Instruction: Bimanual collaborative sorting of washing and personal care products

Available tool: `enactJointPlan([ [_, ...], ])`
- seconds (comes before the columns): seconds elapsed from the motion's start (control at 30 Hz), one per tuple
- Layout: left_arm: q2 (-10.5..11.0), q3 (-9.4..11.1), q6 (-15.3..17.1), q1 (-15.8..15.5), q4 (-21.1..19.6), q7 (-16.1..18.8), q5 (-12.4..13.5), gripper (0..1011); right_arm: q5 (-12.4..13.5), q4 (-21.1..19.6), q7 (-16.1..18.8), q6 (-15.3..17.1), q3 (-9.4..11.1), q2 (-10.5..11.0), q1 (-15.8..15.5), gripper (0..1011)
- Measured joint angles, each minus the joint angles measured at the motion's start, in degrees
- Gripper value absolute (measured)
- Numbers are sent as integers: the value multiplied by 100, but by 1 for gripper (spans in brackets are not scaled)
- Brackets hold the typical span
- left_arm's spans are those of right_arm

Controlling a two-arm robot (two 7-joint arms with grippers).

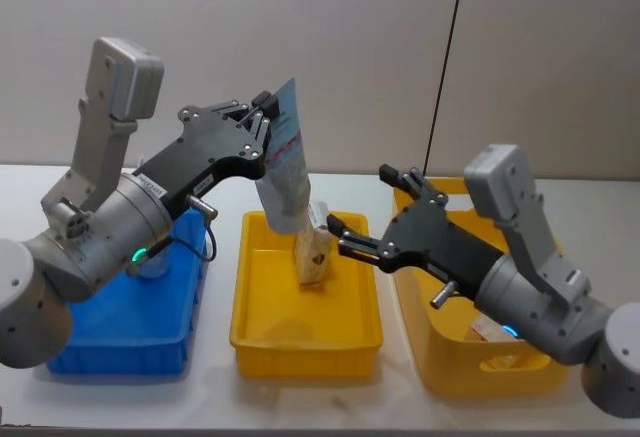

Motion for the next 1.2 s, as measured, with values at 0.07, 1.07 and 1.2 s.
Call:
enactJointPlan([
  [0.07, 4, 10, -6, 0, -11, -7, -11, 0, 25, 98, 46, 2, -53, -28, 110, 1004],
  [1.07, 76, 181, -180, -41, -153, -89, -217, 0, 327, 1705, 608, -193, -615, -512, 1383, 596],
  [1.2, 95, 198, -198, -42, -160, -91, -232, 0, 341, 1791, 635, -201, -656, -542, 1444, 525],
])
